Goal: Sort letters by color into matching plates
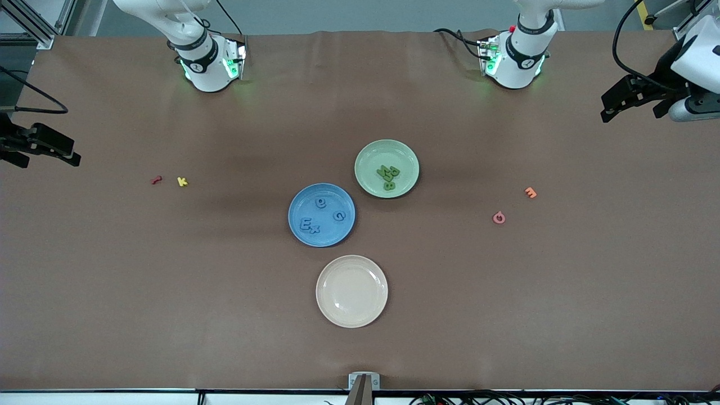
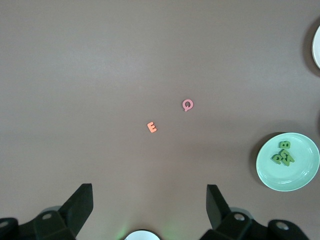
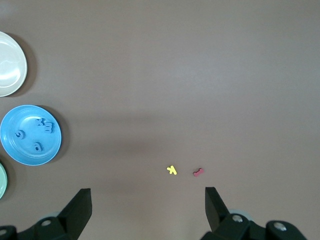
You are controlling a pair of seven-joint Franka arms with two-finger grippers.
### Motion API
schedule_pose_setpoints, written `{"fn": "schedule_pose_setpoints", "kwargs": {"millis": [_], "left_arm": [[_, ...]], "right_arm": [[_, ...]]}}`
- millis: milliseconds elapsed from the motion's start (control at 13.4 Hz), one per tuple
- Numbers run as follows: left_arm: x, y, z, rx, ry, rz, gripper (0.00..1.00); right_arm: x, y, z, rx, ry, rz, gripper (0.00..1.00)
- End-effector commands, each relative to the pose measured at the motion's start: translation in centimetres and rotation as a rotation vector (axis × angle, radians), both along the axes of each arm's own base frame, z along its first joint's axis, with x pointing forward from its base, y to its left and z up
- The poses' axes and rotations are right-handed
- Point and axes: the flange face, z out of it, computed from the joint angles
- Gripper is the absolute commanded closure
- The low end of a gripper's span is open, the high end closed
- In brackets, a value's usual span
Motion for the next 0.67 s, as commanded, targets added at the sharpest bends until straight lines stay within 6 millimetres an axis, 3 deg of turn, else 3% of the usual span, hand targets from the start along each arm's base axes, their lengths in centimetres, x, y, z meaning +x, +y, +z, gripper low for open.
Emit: {"fn": "schedule_pose_setpoints", "kwargs": {"millis": [0, 596], "left_arm": [[-0.49, 0.09, 0.35, -0.005, -0.003, -0.011, 0.00], [-0.69, -0.07, 0.48, -0.006, -0.003, -0.012, 0.00]], "right_arm": [[-0.25, -0.46, 0.63, -0.015, -0.004, -0.005, 0.00], [-0.31, -0.74, 0.71, -0.017, -0.006, -0.010, 0.00]]}}
